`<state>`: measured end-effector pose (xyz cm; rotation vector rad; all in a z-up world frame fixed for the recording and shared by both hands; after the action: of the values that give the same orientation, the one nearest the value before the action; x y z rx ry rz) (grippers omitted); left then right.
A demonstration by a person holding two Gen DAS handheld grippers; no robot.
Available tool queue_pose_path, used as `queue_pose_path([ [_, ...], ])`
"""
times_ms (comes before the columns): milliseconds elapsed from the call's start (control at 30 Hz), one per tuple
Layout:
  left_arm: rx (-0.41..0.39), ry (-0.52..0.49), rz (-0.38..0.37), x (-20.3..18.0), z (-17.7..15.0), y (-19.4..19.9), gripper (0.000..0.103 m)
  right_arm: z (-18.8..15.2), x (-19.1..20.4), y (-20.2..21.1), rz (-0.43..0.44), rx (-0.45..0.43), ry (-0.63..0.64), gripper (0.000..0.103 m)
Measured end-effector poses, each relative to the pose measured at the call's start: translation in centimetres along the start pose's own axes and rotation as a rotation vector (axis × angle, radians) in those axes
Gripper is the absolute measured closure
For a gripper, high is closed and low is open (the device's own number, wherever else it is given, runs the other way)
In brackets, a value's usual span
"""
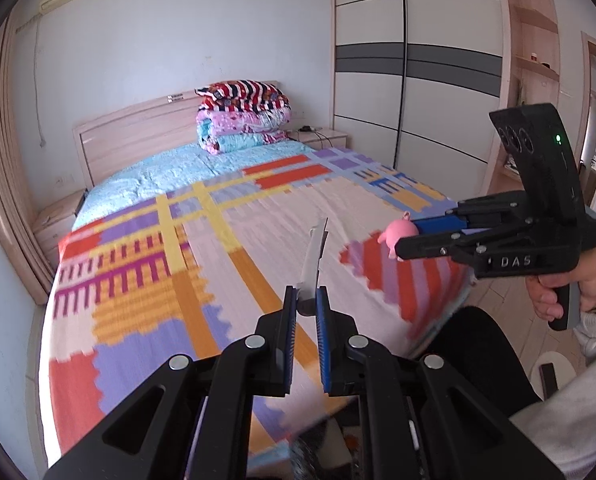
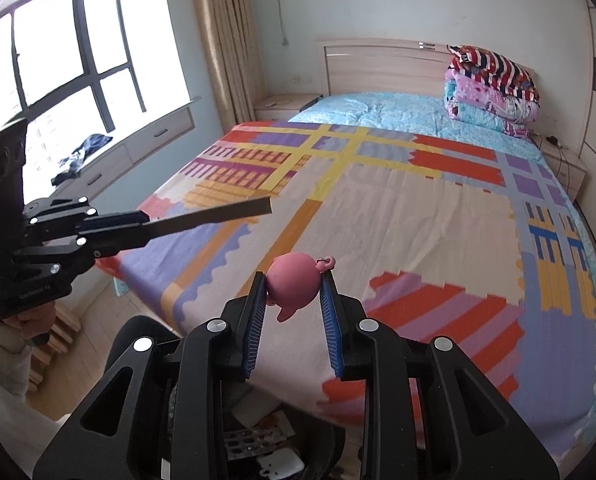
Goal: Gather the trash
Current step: 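Carry the metal bar and pink pig toy with both tools over the trash bin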
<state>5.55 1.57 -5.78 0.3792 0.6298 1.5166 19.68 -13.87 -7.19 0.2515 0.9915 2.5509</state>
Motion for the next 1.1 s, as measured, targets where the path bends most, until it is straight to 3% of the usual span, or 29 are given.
queue_pose_path([
  [267,0.076,0.090,-0.064,-1.5,-4.6,-0.7,0.094,-4.4,1.8,-0.9,0.050,0.079,0.012,0.076],
  [467,0.149,0.105,-0.079,-2.6,-7.5,-1.4,0.094,-7.5,2.5,-1.6,0.090,0.127,-0.026,0.076],
  [867,0.358,0.110,-0.051,-2.8,-14.6,-6.0,0.094,-13.0,4.3,-5.4,0.162,0.276,-0.068,0.076],
  [1100,0.442,0.112,-0.015,-2.4,-17.0,-8.5,0.094,-15.6,5.0,-8.2,0.171,0.368,-0.069,0.076],
])
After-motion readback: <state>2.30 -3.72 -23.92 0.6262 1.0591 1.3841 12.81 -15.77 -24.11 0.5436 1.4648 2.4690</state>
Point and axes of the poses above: each gripper's, at about its wrist camera, not at the fingertips, and y roughly against the way its jaws point, x to its left, z to its top, the point moved 2 cm from there along -y, roughly the way its jaws point, and after that the axes turned 10 degrees about y, right-handed, at the moved point
